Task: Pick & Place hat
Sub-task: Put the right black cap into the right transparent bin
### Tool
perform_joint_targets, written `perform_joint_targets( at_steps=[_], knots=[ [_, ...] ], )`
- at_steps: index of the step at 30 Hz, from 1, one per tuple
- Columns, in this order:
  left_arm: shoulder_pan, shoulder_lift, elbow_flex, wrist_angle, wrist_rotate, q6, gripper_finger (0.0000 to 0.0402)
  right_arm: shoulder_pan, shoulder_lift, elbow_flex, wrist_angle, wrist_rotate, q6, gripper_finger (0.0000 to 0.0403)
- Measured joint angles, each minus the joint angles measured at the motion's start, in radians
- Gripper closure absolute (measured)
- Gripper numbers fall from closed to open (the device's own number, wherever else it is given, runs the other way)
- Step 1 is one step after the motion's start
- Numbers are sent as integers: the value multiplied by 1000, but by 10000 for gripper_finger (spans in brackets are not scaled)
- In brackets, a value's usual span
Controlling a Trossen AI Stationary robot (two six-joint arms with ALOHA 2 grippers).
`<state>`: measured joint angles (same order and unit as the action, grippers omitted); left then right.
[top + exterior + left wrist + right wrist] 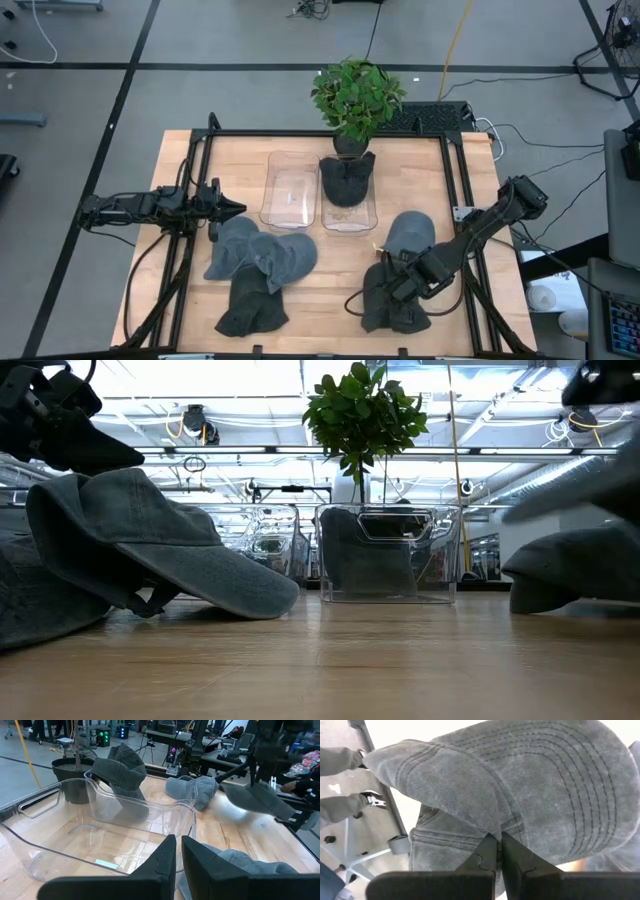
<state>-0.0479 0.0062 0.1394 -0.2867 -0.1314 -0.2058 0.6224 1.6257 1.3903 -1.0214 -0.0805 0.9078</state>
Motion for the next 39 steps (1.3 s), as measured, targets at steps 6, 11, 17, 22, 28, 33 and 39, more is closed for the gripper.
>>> perform_joint_targets(
  at_steps=[6,11,17,22,28,33,39],
  knots=[
    [0,0,0,0,0,0,366,-27,0,139,-120,-29,-34,402],
    [0,0,0,0,0,0,366,-54,0,264,-265,-29,-31,403],
    [0,0,0,0,0,0,366,-95,0,423,-385,-29,19,403],
    [0,0,0,0,0,0,366,-129,0,543,-417,-29,54,403],
    [0,0,0,0,0,0,366,-180,-1,620,-428,-29,86,403],
    [0,0,0,3,0,0,366,-218,-1,621,-448,-48,118,403],
    [0,0,0,48,-3,-92,366,-253,-1,621,-460,-55,178,403]
  ],
)
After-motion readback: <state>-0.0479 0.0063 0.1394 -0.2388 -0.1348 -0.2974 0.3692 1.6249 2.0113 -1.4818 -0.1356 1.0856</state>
